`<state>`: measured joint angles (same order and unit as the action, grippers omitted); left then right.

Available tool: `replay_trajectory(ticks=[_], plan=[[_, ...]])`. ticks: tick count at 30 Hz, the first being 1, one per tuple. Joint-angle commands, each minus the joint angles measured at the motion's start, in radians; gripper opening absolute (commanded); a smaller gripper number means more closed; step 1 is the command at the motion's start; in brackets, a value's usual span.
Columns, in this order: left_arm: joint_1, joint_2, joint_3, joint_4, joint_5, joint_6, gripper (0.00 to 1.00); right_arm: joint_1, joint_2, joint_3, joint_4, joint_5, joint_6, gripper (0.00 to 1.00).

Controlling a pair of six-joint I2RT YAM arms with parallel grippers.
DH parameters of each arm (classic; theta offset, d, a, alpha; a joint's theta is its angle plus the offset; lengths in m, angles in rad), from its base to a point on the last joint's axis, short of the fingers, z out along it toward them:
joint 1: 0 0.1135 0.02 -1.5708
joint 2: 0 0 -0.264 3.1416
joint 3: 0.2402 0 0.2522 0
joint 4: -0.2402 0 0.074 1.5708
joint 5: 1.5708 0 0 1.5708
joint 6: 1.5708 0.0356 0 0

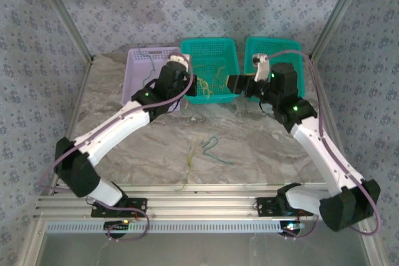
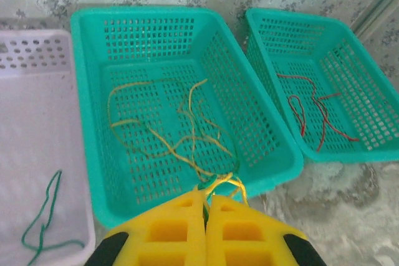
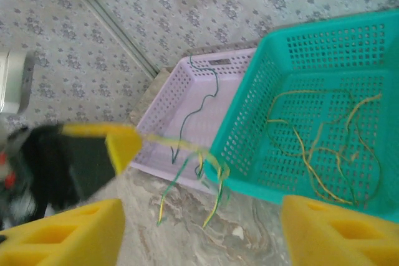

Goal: Untangle the cables

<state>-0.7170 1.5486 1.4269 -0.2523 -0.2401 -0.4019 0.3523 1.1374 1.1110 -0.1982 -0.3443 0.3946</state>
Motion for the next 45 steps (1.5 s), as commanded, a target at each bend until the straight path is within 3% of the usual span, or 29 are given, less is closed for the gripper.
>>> replay_trajectory(ticks=[1, 6, 10, 20, 24, 29, 42, 45], plan=[[0.027, 0.092, 0.124, 0.019, -0.005, 0.074, 0.0, 0.004, -0.108, -0.083, -0.003, 0.073, 0.015, 0.81], [0.063, 0.259, 0.306, -0.013, 0.034, 0.102, 0.0, 0.002, -0.272, -0.219, -0.011, 0.108, 0.027, 0.88], [0.08, 0.407, 0.487, -0.059, 0.069, 0.137, 0.0, 0.011, -0.354, -0.273, -0.079, 0.094, 0.03, 1.0], [0.089, 0.785, 0.946, -0.278, 0.091, 0.141, 0.0, 0.033, -0.499, -0.356, -0.207, 0.192, 0.015, 1.0], [0.09, 0.876, 1.043, -0.325, 0.063, 0.14, 0.01, 0.033, -0.522, -0.349, -0.239, 0.202, 0.009, 1.0], [0.094, 0.929, 1.061, -0.334, 0.067, 0.109, 0.18, 0.036, -0.524, -0.356, -0.255, 0.196, 0.008, 1.0], [0.099, 0.992, 1.171, -0.397, 0.1, 0.107, 0.45, 0.045, -0.509, -0.358, -0.26, 0.202, -0.007, 1.0], [0.095, 0.974, 1.213, -0.414, 0.122, 0.11, 0.59, 0.054, -0.488, -0.357, -0.266, 0.202, -0.008, 1.0]])
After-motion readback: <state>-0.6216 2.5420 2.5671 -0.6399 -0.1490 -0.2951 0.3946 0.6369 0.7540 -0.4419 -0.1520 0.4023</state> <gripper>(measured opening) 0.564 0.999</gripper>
